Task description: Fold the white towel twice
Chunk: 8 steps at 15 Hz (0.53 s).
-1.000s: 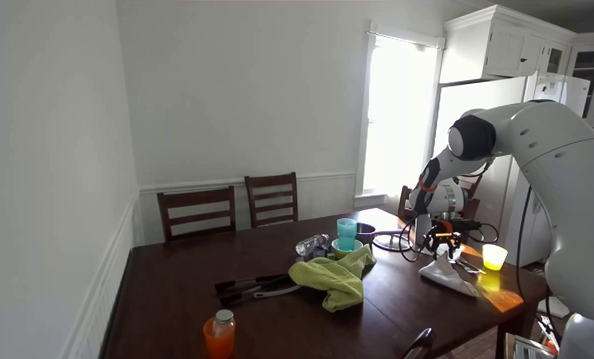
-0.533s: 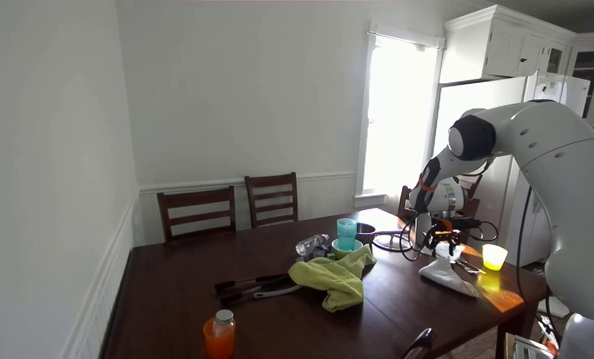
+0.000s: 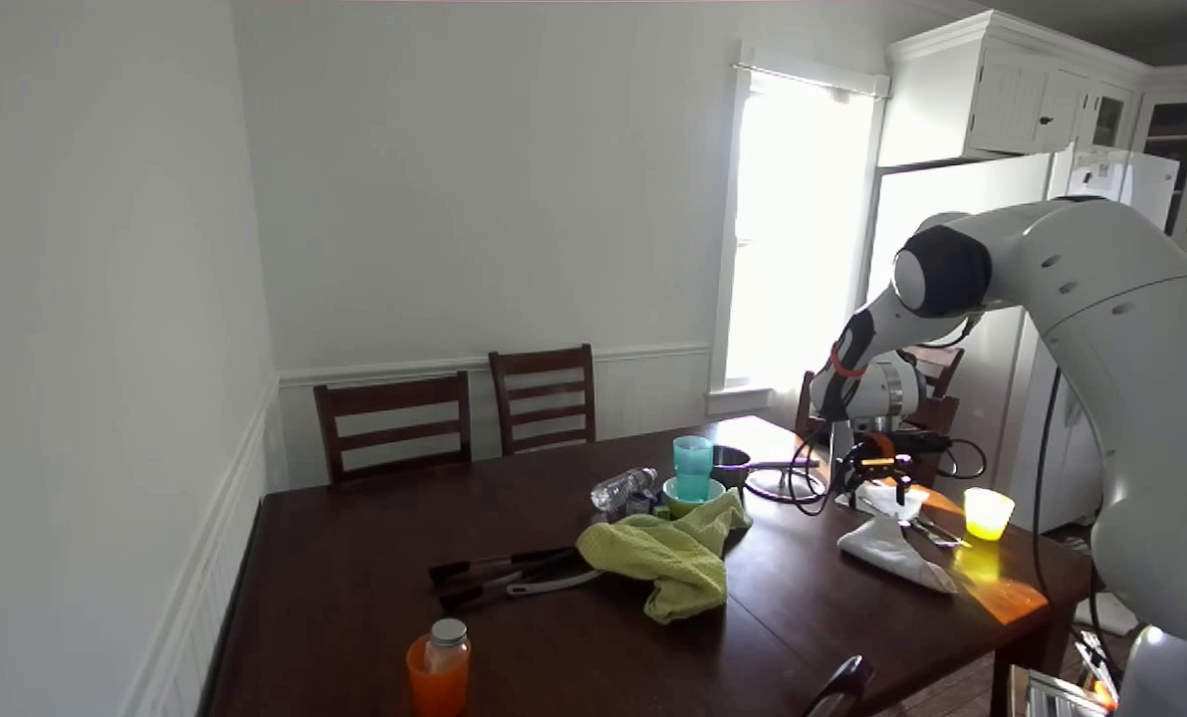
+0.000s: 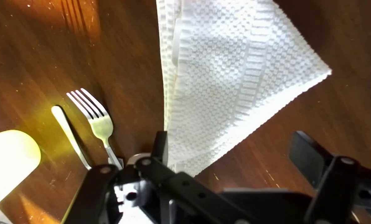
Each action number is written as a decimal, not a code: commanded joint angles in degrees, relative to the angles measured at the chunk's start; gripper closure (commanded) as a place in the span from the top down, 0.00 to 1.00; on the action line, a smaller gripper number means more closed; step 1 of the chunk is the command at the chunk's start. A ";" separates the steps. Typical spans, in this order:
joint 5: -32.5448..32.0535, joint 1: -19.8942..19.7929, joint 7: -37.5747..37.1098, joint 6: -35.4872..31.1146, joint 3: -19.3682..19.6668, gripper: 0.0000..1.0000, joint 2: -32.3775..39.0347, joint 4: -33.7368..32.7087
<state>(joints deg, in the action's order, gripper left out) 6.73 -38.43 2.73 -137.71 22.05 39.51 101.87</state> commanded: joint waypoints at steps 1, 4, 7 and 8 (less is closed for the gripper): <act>-3.10 1.00 -2.53 4.32 1.68 1.00 -4.93 1.64; -4.59 1.05 -3.24 8.41 2.81 1.00 -7.77 0.62; -5.42 0.97 -4.57 12.93 3.66 1.00 -11.60 0.29; -5.67 0.93 -4.95 13.98 3.84 1.00 -12.55 0.02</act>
<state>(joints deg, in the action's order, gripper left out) 3.30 -37.76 0.15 -127.45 25.15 30.74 101.69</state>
